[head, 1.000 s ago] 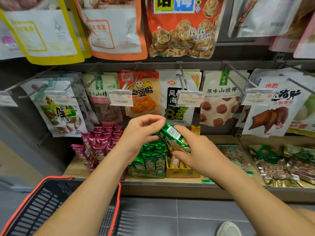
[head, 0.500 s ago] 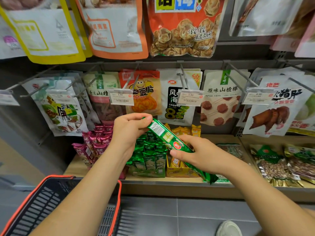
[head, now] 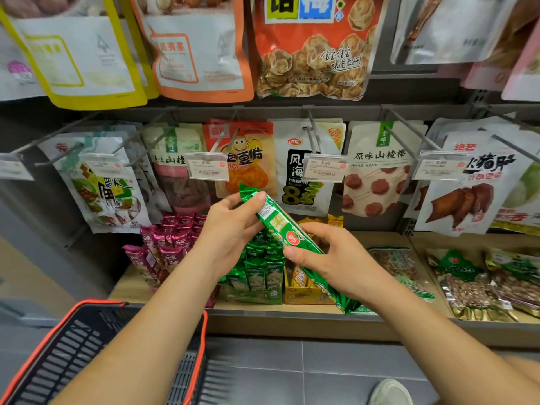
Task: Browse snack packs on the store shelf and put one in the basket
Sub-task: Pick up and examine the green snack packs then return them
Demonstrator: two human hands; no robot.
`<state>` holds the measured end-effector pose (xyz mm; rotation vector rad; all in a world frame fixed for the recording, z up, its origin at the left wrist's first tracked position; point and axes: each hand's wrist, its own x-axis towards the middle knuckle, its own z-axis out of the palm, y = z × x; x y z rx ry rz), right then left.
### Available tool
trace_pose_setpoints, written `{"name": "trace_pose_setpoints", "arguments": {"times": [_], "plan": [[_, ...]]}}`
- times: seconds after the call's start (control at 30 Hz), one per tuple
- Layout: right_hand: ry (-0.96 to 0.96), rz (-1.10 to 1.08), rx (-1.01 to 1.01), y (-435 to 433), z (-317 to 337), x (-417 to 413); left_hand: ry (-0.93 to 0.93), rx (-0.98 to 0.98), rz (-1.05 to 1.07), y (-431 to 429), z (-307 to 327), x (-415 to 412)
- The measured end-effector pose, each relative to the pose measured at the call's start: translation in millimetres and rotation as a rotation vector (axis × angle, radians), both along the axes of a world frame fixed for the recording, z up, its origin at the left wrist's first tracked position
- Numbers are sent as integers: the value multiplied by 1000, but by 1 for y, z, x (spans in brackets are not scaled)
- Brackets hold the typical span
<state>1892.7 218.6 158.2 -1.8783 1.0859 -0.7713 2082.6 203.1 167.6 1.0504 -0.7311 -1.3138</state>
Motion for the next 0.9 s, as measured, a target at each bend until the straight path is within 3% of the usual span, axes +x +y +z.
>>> {"name": "trace_pose_setpoints", "arguments": {"times": [0.17, 0.27, 0.47, 0.73, 0.9], "plan": [[-111, -41, -13, 0, -3, 4, -82, 59, -209, 6, -4, -9], [-134, -68, 61, -1, -2, 7, -124, 39, -231, 8, -4, -14], [-324, -104, 216, -10, 8, 6, -535, -54, -328, 16, -8, -25], [-585, -278, 251, -9, 12, 3, -508, -154, -378, 13, -13, -40], [-660, -306, 300, -12, 12, -9, -799, 11, -601, 18, -24, -25]]}}
